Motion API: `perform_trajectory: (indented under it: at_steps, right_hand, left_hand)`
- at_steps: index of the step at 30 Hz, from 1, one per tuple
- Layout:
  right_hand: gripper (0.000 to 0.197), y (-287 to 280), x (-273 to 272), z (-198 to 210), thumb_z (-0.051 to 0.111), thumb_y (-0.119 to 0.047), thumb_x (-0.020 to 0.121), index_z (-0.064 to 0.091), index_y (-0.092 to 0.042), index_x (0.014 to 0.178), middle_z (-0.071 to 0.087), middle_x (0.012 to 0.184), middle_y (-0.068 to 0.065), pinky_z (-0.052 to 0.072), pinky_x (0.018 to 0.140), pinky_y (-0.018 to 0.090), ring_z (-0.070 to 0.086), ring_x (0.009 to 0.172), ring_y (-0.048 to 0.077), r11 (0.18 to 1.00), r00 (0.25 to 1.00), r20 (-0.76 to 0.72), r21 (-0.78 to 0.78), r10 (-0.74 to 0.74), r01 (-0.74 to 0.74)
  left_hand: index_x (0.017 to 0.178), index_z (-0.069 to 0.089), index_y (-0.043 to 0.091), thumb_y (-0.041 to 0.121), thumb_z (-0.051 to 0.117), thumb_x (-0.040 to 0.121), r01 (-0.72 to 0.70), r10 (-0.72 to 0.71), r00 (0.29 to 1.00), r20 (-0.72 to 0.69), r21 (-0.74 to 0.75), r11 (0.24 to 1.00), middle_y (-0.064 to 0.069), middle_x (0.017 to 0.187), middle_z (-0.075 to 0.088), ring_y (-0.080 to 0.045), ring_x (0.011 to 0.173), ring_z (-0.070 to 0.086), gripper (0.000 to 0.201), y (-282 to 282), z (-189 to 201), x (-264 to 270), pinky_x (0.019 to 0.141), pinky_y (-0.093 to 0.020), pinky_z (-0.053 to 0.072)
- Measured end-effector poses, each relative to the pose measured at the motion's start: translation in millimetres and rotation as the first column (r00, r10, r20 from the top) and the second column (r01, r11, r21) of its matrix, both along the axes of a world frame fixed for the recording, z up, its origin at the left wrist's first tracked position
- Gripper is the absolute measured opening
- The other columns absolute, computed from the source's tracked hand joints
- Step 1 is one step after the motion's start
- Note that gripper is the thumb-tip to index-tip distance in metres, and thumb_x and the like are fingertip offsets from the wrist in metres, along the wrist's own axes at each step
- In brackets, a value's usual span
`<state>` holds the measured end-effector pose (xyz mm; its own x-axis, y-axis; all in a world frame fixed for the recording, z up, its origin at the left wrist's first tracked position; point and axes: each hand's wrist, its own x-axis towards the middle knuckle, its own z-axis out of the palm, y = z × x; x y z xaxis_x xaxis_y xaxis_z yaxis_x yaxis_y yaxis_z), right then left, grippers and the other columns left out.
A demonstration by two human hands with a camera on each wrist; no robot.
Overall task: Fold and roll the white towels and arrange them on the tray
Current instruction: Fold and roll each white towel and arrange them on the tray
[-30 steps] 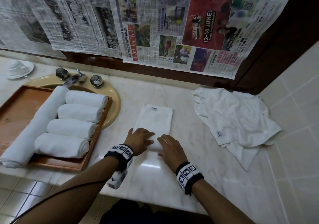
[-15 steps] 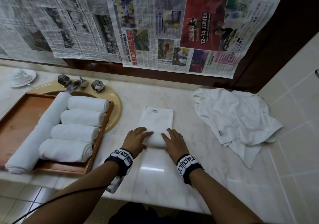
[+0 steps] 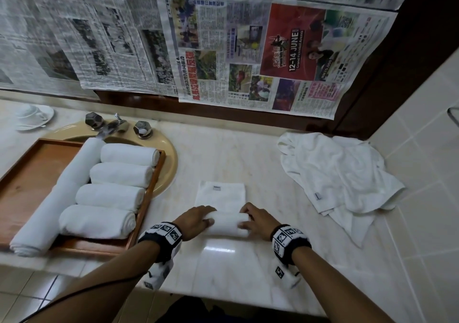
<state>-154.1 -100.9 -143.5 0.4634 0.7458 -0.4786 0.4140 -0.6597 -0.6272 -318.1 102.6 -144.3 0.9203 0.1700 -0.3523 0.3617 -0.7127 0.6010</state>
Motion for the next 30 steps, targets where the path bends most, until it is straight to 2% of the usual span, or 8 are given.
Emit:
perform_trajectory:
  at_steps: [3,7,9,12,16,20,24,30]
  right_hand:
    - [0.022,3.0,-0.3,-0.8,0.066,-0.035,0.089,0.053,-0.023,0.103,0.064,0.103,0.003,0.046,0.087,0.035,0.058,0.094,0.02,0.992,0.992,-0.062,0.058,-0.108,0.112]
    - [0.025,15.9,3.1,-0.6,0.066,-0.032,0.091,0.06,-0.015,0.108,0.062,0.115,0.005,0.038,0.08,0.025,0.056,0.1,0.017,0.968,0.969,-0.021,0.036,-0.248,0.249]
    - [0.021,20.6,4.0,-2.5,0.067,-0.032,0.09,0.057,-0.018,0.102,0.063,0.113,0.005,0.039,0.081,0.025,0.056,0.099,0.017,0.946,0.947,-0.013,0.033,-0.321,0.322]
    - [0.022,22.4,4.1,-4.0,0.066,-0.034,0.09,0.056,-0.018,0.101,0.061,0.111,0.003,0.04,0.082,0.026,0.056,0.099,0.017,0.936,0.935,0.058,0.061,-0.35,0.346]
    - [0.041,16.4,-2.7,-2.7,0.067,-0.043,0.087,0.053,-0.02,0.118,0.047,0.123,-0.002,0.041,0.091,0.029,0.049,0.107,0.015,0.951,0.927,0.289,0.26,-0.24,0.165]
    - [0.072,18.0,-15.6,-8.6,0.085,-0.034,0.065,0.054,-0.018,0.129,0.05,0.134,0.001,0.039,0.101,0.034,0.047,0.121,0.021,0.975,0.859,0.511,0.166,0.045,-0.15]
    - [0.058,25.2,-3.8,-12.4,0.079,-0.016,0.069,0.06,-0.015,0.124,0.059,0.122,0.002,0.043,0.095,0.038,0.054,0.111,0.025,0.968,0.886,0.464,0.222,0.002,-0.119]
    - [0.062,44.8,26.8,6.5,0.076,-0.034,0.08,0.053,-0.023,0.137,0.053,0.137,0.0,0.034,0.105,0.032,0.048,0.124,0.022,0.992,0.948,0.306,0.057,0.092,-0.114]
  left_hand:
    - [0.135,0.044,0.031,0.03,0.055,0.096,-0.084,0.086,0.992,0.097,-0.028,0.996,0.004,0.132,0.05,-0.018,0.117,0.052,0.04,-3.1,0.5,3.1,0.096,-0.03,0.04]
    - [0.115,0.063,0.03,0.053,0.055,0.09,-0.063,-0.05,0.926,0.375,0.284,0.957,0.006,0.121,0.054,-0.017,0.1,0.054,0.036,-2.0,-1.7,0.1,0.086,-0.037,0.048]
    - [0.12,0.064,0.029,0.071,0.054,0.081,-0.022,-0.107,0.936,0.336,0.357,0.934,0.008,0.121,0.055,-0.015,0.106,0.05,0.059,-1.5,-7.6,-4.0,0.091,-0.036,0.044]
    - [0.131,0.058,0.03,0.075,0.049,0.074,-0.013,-0.099,0.96,0.262,0.393,0.919,0.008,0.127,0.053,-0.019,0.118,0.048,0.073,1.6,-14.2,-5.4,0.098,-0.042,0.039]
    - [0.134,0.056,0.028,0.075,0.038,0.078,0.001,-0.074,0.984,0.163,0.412,0.911,0.007,0.132,0.055,-0.024,0.126,0.043,0.076,9.5,-9.5,9.9,0.103,-0.044,0.033]
    - [0.139,0.051,0.027,0.064,0.046,0.089,0.023,-0.043,0.998,0.043,0.38,0.925,0.005,0.138,0.051,-0.025,0.131,0.035,0.062,15.0,-4.4,28.4,0.107,-0.042,0.028]
    - [0.142,0.044,0.027,0.056,0.043,0.096,0.025,-0.013,0.999,-0.033,0.407,0.913,0.005,0.143,0.046,-0.025,0.131,0.035,0.055,11.0,1.4,35.7,0.106,-0.043,0.027]
    - [0.135,0.048,0.031,0.06,0.05,0.09,-0.061,-0.063,0.966,0.25,0.46,0.886,0.006,0.135,0.049,-0.021,0.123,0.046,0.053,4.5,-1.4,24.9,0.102,-0.046,0.036]
